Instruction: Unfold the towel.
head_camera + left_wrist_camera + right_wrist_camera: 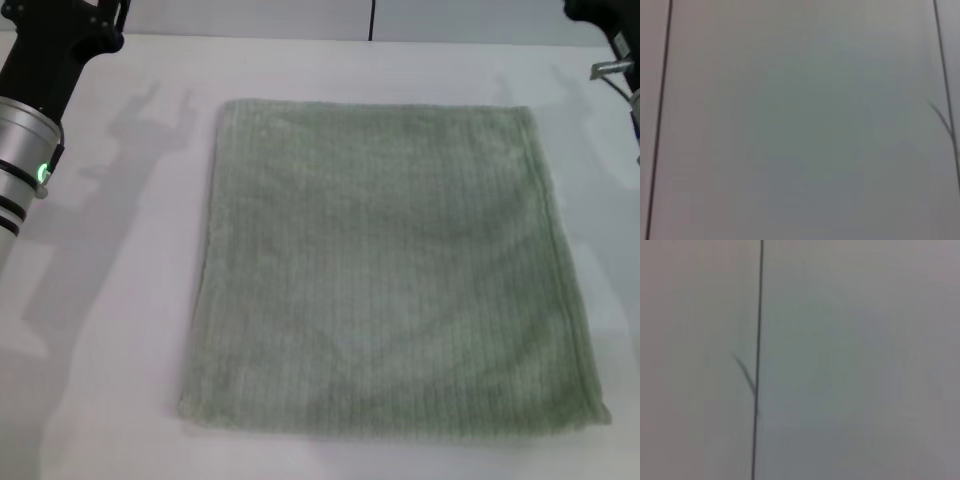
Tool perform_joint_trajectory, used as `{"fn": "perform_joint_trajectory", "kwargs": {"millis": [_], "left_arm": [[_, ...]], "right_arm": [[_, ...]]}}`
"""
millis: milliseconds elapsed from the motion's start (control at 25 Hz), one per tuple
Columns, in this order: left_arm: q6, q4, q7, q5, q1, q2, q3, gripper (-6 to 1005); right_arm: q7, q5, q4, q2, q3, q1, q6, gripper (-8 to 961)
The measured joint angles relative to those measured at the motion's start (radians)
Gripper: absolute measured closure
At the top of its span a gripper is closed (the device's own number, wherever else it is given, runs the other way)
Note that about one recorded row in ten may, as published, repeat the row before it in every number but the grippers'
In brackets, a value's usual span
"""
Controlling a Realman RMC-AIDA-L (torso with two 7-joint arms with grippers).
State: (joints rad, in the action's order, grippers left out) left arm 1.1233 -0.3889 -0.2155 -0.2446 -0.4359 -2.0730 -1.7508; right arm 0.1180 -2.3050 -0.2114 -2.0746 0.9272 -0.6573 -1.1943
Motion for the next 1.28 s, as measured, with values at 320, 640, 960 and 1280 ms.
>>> {"fn": "perform_joint_trajectory", "kwargs": {"millis": [320,640,960,1280], "left_arm": [[0.001,0.026,-0.044,-0.031,-0.004,-0.001,-0.003,420],[0.031,0.025,-0.045,-0.036,0.01,-0.004,-0.007,213],[0.027,0.032,-0.045,-0.036,0.009,-0.006,-0.009,140],[0.028,0.035,-0.041,-0.045,0.005,-0.005,-0.008,140]], "right_arm": [[-0.141,-0.005,-0.025,-0.004,0.018,-0.003,-0.001,229],[-0.185,-0.007,-0.035,-0.006,0.01,-0.011,0.006,228],[-0.186,-0.007,-0.032,-0.006,0.009,-0.016,0.009,229],[-0.186,-0.002,-0.038,-0.006,0.015,-0.012,0.009,229]]}}
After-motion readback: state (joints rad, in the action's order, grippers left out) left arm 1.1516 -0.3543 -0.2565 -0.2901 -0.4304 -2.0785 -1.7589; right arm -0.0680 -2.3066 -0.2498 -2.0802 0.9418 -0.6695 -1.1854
